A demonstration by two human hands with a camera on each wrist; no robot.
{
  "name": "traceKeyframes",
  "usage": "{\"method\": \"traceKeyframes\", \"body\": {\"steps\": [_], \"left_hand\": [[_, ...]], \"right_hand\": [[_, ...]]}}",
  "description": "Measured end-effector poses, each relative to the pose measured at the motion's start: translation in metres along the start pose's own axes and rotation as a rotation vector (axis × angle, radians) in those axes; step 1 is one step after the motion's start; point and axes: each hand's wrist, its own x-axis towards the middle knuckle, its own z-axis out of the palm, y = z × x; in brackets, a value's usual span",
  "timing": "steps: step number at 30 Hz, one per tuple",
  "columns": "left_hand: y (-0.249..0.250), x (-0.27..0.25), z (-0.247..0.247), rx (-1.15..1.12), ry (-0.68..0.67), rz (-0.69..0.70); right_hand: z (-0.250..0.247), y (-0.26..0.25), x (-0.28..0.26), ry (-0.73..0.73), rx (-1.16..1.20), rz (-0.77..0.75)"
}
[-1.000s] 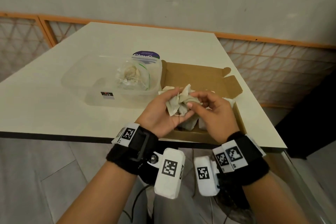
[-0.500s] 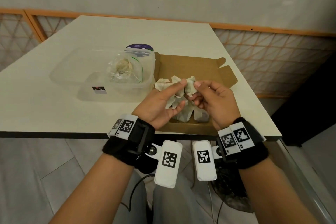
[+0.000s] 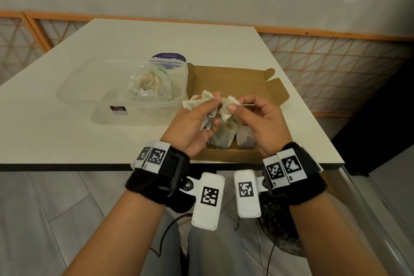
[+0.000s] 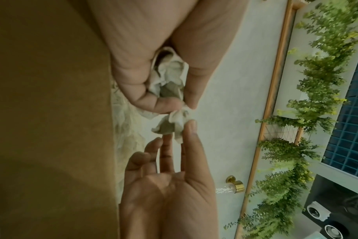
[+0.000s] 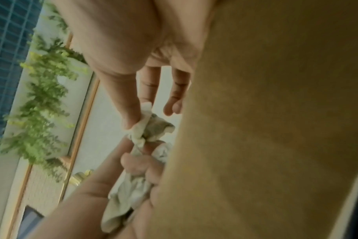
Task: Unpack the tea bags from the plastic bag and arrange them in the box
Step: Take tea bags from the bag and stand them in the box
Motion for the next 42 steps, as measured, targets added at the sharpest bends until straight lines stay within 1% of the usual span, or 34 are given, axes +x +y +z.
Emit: {"method": "traceKeyframes", "body": {"steps": [3,5,7,10,12,15,16,19,23,25,27,30,32,35,39,40,42], "left_hand": [[0.002,0.0,0.0,-0.04,0.014,-0.027],[0.002,0.001,0.0,-0.059,0.036,-0.038],[0.001,0.002,0.0,-0.03,0.053,-0.031],[0.0,0.001,0.002,0.08,0.043,-0.009],[0.0,-0.001,0.003,0.15,-0.006,0.005],[-0.001,-0.004,0.004,0.249,-0.104,0.017],[-0.002,-0.004,0.004,0.277,-0.11,0.021],[-0.003,-0.002,0.004,0.306,-0.062,0.037],[-0.002,0.0,0.003,0.182,-0.009,0.044],[0.0,0.001,0.003,0.128,-0.001,0.025],[0.004,0.001,0.002,0.046,-0.02,-0.027],[0.01,0.0,0.0,-0.161,-0.05,-0.119],[0.012,0.0,-0.002,-0.221,-0.038,-0.142],[0.011,0.0,-0.001,-0.167,-0.038,-0.128],[0.014,0.001,-0.002,-0.116,-0.016,-0.072],[0.015,0.001,-0.004,-0.113,-0.014,-0.058],[0.016,0.002,-0.007,-0.108,-0.007,-0.038]], "right_hand": [[-0.004,0.0,0.003,0.057,0.174,0.031],[-0.007,-0.001,0.003,0.035,0.249,0.058],[-0.008,-0.001,0.003,0.005,0.312,0.072],[-0.007,-0.001,0.003,-0.016,0.315,0.088],[-0.006,0.0,0.003,-0.015,0.299,0.101],[-0.005,0.001,0.004,0.028,0.259,0.072],[-0.005,0.001,0.005,0.037,0.251,0.063],[-0.005,0.0,0.005,0.063,0.269,0.061],[-0.005,-0.003,0.005,0.068,0.234,0.139],[-0.005,-0.004,0.005,0.093,0.269,0.151],[-0.006,-0.005,0.006,0.149,0.357,0.139],[-0.008,-0.006,0.007,0.228,0.431,0.121],[-0.007,-0.005,0.006,0.237,0.424,0.116],[-0.006,-0.005,0.005,0.213,0.381,0.14],[-0.007,-0.004,0.006,0.149,0.333,0.165],[-0.007,-0.004,0.006,0.127,0.269,0.176],[-0.009,-0.003,0.006,0.036,0.041,0.206]]}}
